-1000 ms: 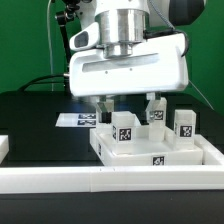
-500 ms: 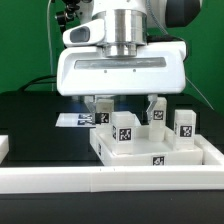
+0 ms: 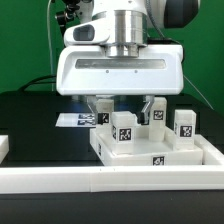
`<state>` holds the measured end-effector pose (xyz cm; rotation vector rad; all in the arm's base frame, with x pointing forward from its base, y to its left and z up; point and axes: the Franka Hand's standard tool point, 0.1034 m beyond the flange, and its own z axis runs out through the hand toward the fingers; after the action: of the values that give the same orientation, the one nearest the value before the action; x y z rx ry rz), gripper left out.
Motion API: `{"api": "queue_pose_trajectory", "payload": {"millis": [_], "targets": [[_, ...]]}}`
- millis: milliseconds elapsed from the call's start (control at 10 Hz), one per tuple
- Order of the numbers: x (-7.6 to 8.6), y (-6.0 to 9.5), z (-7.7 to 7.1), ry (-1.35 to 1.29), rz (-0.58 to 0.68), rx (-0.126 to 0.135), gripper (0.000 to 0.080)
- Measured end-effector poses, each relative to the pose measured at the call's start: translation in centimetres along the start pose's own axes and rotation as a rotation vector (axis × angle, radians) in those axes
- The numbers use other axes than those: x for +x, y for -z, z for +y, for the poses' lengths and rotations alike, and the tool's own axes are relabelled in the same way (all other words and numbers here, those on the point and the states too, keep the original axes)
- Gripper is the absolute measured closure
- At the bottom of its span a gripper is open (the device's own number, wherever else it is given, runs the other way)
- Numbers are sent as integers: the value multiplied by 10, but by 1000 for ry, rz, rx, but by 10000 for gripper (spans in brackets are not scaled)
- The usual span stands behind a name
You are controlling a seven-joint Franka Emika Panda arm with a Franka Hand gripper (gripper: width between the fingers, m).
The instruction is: Assemble square table
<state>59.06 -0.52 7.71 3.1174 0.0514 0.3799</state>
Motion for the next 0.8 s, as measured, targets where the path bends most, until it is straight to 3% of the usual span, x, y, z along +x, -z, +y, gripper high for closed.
{"api": "queue_pose_trajectory", "payload": {"millis": [100,200,800], "targets": [[0,0,0,-12,0,0,442],[0,0,0,-12,-1,0,511],[-1,-1,-6,-460,1,5,511]]}}
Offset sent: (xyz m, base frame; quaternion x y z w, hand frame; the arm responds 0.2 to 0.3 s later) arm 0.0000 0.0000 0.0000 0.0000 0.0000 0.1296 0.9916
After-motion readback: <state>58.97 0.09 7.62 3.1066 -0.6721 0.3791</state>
